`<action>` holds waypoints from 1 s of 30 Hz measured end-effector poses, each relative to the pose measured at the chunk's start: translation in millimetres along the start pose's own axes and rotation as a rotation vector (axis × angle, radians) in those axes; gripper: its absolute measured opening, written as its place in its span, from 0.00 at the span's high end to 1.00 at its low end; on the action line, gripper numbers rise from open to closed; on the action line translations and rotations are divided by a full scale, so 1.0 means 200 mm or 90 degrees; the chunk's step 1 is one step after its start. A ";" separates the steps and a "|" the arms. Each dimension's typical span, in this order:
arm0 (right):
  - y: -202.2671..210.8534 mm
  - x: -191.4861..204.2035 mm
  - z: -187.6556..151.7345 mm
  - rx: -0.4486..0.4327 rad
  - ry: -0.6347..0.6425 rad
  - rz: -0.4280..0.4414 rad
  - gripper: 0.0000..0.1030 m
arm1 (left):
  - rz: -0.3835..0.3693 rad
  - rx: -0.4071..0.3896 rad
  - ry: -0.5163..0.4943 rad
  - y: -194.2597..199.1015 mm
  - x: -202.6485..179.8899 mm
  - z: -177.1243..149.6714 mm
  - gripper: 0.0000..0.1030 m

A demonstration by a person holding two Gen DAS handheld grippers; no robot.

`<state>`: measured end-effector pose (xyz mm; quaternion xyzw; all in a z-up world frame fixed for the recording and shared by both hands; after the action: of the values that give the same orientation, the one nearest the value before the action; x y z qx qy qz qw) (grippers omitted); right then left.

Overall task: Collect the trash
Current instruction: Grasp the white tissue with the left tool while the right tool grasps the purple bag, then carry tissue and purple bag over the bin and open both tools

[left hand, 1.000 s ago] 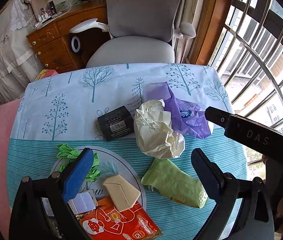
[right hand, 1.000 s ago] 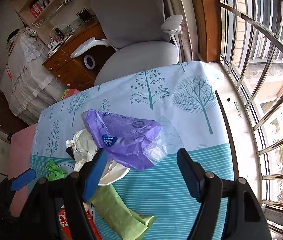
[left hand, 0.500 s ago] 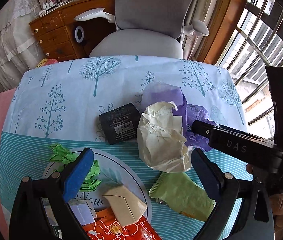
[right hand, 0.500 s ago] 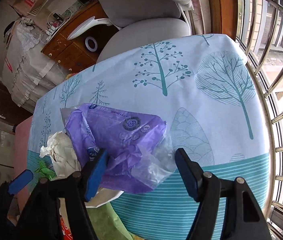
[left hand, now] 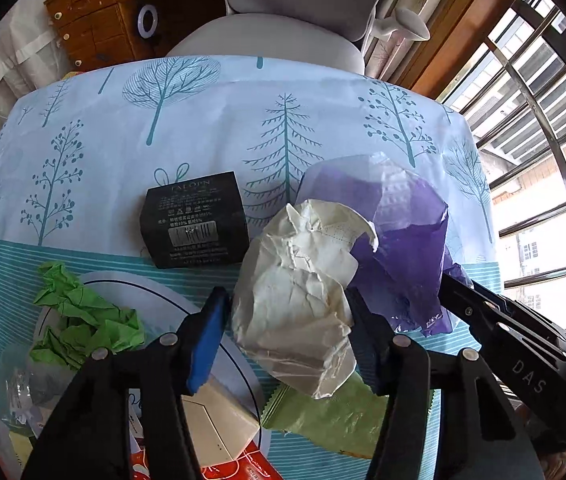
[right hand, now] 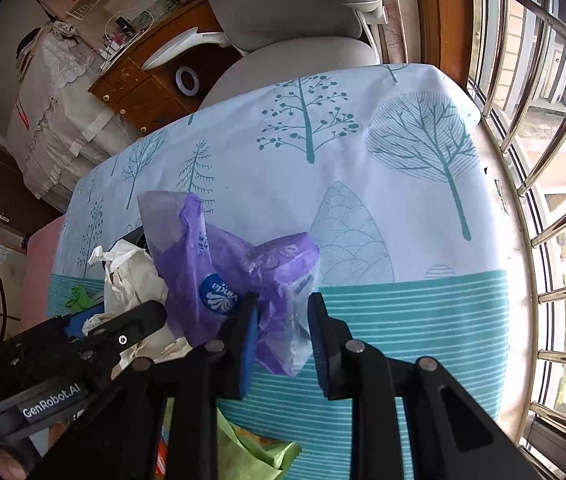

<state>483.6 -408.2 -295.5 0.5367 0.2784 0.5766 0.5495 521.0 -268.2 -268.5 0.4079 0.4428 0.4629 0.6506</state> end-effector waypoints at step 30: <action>0.79 0.56 -0.83 -0.175 -0.027 -0.074 0.90 | 0.013 -0.189 -0.222 1.15 0.15 -0.92 0.54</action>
<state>296.5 -296.4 -160.7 0.4511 0.2158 0.5651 0.6562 295.2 -162.5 -108.4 0.3860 0.2470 0.4518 0.7654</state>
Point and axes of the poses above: each gripper's, at about its wrist camera, not at the fingertips, and y roughly against the way its jaws point, x to its left, z to its top, the point moved 8 cm from there along -y, roughly the way its jaws point, and after that the axes turned 4 degrees about -z, right-handed, at the moved point
